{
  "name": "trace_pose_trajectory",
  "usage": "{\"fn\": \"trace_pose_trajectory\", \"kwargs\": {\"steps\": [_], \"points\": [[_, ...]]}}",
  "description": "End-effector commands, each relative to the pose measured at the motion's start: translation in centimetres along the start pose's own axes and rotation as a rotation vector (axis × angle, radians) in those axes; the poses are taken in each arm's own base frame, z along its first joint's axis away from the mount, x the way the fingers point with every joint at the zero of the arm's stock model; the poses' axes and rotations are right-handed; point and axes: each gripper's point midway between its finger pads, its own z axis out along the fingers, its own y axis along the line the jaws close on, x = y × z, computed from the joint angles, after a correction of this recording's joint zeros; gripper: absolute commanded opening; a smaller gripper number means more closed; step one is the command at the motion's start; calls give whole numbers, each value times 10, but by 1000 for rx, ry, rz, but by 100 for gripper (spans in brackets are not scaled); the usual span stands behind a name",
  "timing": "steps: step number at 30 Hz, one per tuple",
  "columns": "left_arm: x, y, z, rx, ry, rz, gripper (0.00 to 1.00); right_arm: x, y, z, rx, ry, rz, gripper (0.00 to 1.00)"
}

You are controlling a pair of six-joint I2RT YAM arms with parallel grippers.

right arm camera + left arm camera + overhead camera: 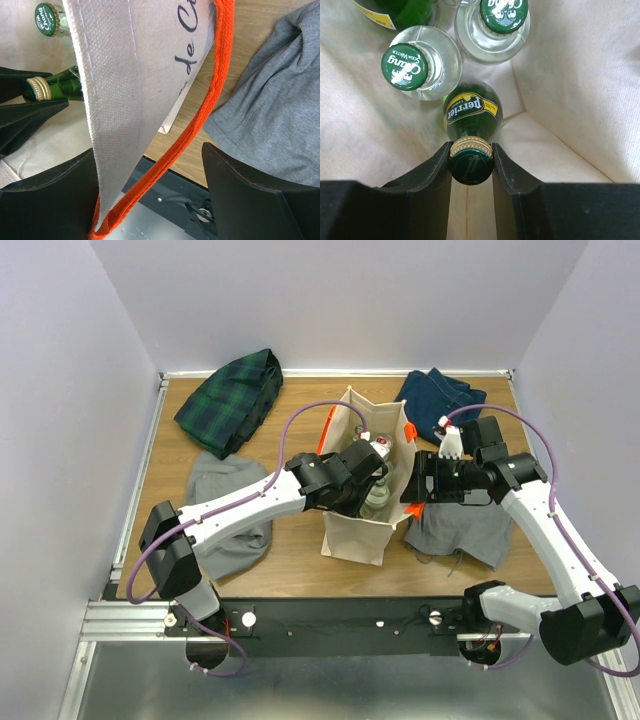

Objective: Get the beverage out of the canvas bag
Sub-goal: Take out the drink from the canvas bag.

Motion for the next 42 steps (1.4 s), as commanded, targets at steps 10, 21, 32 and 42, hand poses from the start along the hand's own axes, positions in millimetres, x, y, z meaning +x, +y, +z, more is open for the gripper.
{"fn": "trace_pose_trajectory", "kwargs": {"steps": [10,21,32,42], "points": [[-25,-8,-30,38,-77,-2,0,-12,0,-6,21,-56,-32,85],[-38,-6,-50,38,-133,-25,0,-13,0,-6,19,-64,-34,85],[-60,-6,-68,36,-198,-4,0,-13,0,-6,22,-63,-35,85],[-66,-6,-73,33,-212,3,0,-15,-1,-6,28,-65,-32,85]]}}
